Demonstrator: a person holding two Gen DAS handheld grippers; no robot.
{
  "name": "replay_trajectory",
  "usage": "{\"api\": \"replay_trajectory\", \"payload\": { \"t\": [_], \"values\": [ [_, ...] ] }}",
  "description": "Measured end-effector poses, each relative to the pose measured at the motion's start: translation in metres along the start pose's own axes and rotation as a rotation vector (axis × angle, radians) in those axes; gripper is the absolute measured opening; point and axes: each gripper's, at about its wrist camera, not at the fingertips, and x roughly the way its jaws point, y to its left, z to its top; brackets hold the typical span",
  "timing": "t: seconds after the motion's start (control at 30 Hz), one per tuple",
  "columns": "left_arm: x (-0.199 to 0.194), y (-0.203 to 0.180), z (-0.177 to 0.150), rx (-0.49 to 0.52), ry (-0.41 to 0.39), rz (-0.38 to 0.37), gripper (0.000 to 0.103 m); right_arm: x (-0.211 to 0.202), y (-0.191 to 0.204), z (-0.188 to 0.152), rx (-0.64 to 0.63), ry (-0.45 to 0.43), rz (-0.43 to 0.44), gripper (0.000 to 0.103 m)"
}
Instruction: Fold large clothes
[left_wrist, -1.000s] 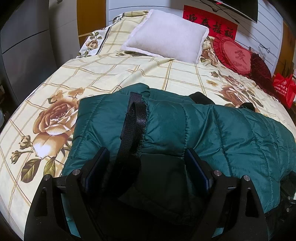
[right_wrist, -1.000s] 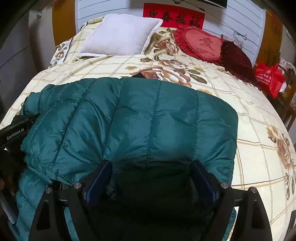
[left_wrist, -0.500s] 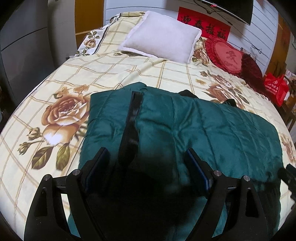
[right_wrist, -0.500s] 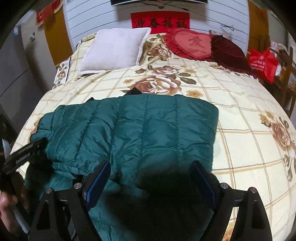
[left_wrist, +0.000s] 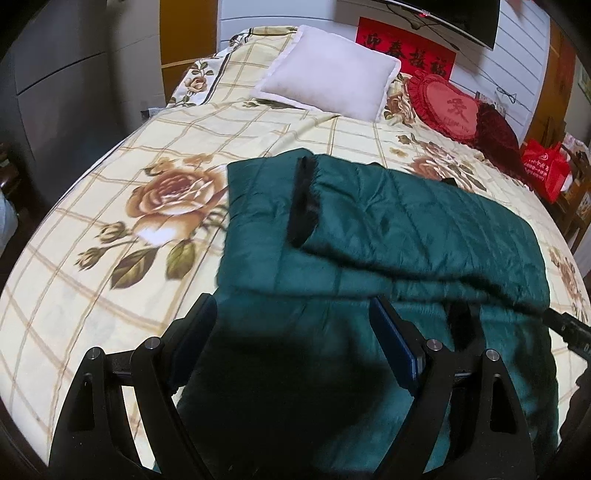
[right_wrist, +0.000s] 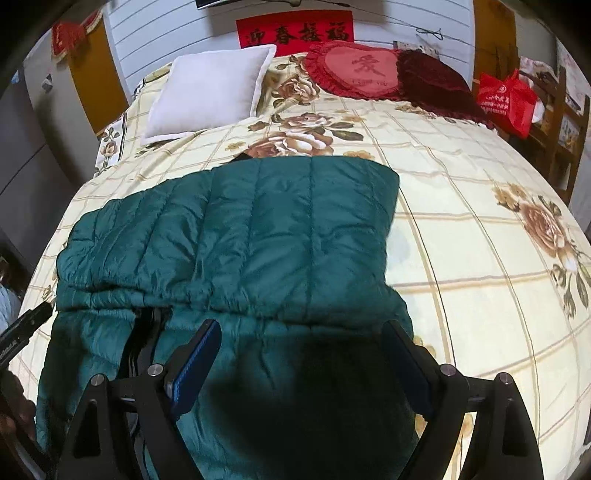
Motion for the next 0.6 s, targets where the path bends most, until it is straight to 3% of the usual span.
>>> {"api": "replay_trajectory", "payload": {
  "t": [0.6],
  "values": [
    [-0.052, 0.031, -0.066, 0.0, 0.04, -0.005, 0.085, -0.05, -0.007, -0.06, -0.016, 0.021, 0.056, 0.086]
  ]
}}
